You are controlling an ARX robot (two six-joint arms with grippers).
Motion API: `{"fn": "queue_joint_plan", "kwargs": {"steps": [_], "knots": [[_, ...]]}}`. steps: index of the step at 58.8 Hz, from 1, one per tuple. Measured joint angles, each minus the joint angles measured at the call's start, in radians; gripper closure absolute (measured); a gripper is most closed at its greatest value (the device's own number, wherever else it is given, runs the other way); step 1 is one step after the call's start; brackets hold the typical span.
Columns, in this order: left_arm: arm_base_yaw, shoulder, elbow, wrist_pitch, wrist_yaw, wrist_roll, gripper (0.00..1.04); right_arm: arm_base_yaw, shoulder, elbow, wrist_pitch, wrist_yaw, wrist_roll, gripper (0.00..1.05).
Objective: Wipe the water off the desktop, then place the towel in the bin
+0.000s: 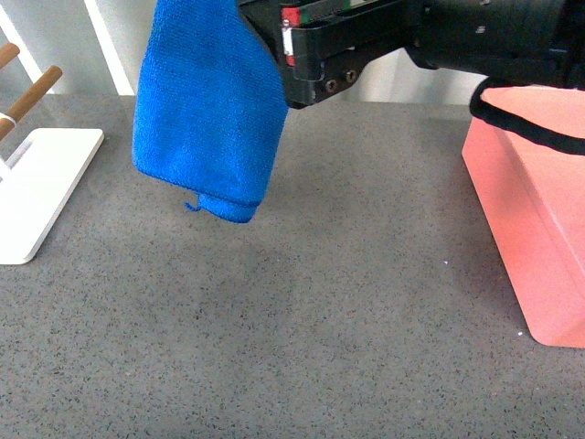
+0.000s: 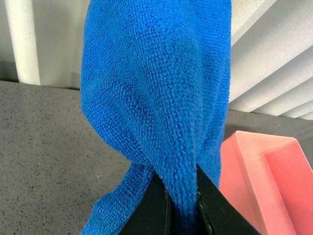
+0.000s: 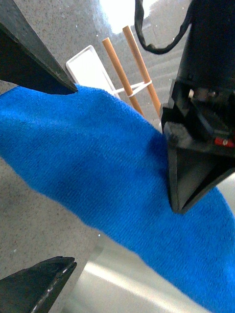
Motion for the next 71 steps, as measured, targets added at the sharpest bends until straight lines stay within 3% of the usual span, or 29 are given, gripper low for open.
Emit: {"fn": "queue_joint_plan", "kwargs": {"steps": [36, 51, 67, 71], "knots": [[-0.008, -0.002, 0.048, -0.047, 0.016, -0.039, 1.00, 0.032, 0.148, 0.103, -0.003, 0.029, 0.008, 0.07], [-0.006, -0.005, 0.048, -0.058, 0.016, -0.043, 1.00, 0.009, 0.165, 0.137, 0.037, 0.040, 0.015, 0.56], [-0.001, -0.021, 0.048, -0.059, 0.024, -0.048, 1.00, 0.002, 0.165, 0.141, 0.081, 0.039, 0.044, 0.96], [0.001, -0.025, 0.048, -0.061, 0.024, -0.051, 1.00, 0.001, 0.165, 0.141, 0.087, 0.040, 0.050, 1.02]]}}
